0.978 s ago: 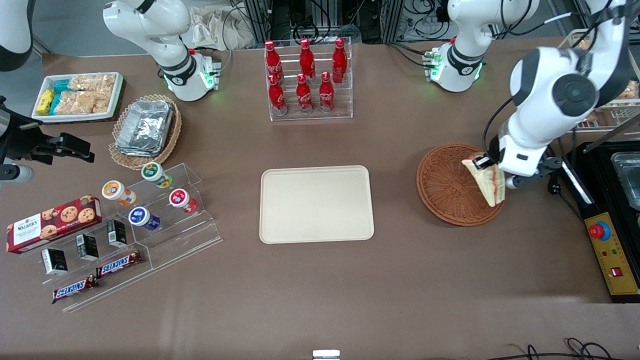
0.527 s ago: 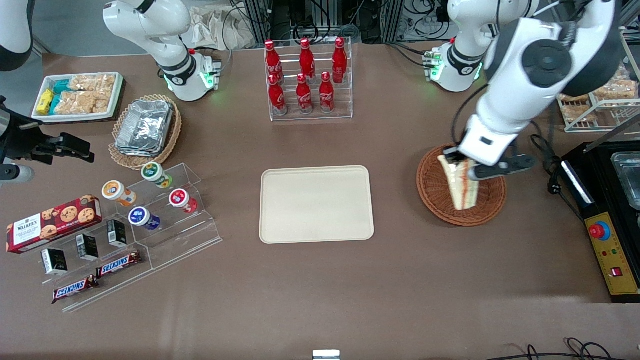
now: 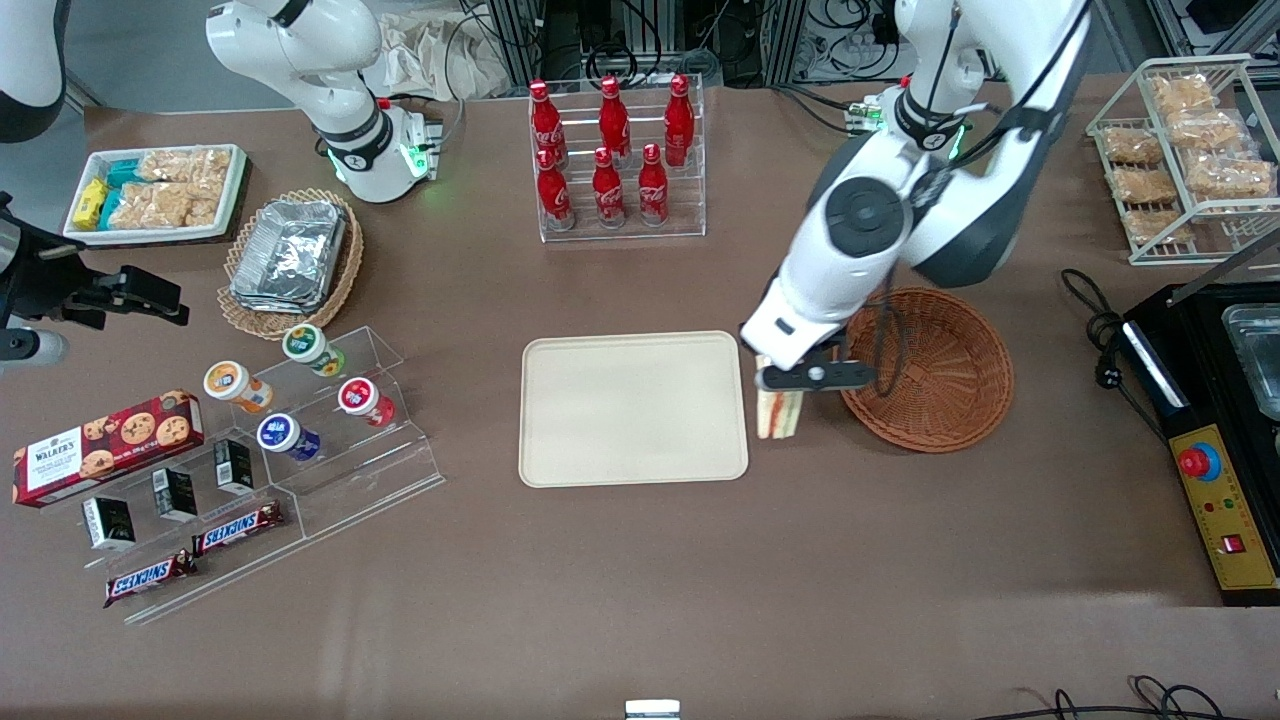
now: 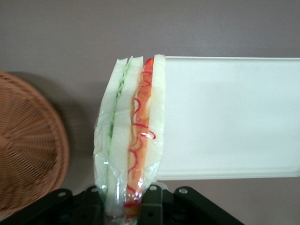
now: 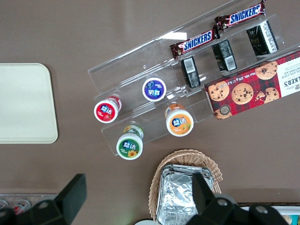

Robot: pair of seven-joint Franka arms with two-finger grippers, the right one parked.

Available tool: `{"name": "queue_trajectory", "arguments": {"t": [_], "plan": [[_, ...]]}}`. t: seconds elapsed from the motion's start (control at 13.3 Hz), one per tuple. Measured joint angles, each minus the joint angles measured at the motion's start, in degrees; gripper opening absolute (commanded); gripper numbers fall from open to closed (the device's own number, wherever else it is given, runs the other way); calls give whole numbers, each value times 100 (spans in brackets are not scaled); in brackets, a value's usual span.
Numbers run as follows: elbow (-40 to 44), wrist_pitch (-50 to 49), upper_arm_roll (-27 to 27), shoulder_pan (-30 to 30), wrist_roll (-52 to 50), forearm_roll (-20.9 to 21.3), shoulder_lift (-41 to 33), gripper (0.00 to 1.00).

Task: Place sandwich from basket to tray
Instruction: 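Carry the sandwich over the beige tray and lower it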

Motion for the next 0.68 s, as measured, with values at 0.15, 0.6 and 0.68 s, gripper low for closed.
{"name": "queue_trajectory", "arguments": {"t": [0.15, 0.6, 0.68], "plan": [[8, 456, -1, -240, -378, 322, 473, 0], [62, 1191, 2, -542, -935, 949, 1443, 4], [82, 1243, 3, -561, -959, 1059, 1521, 20]]}}
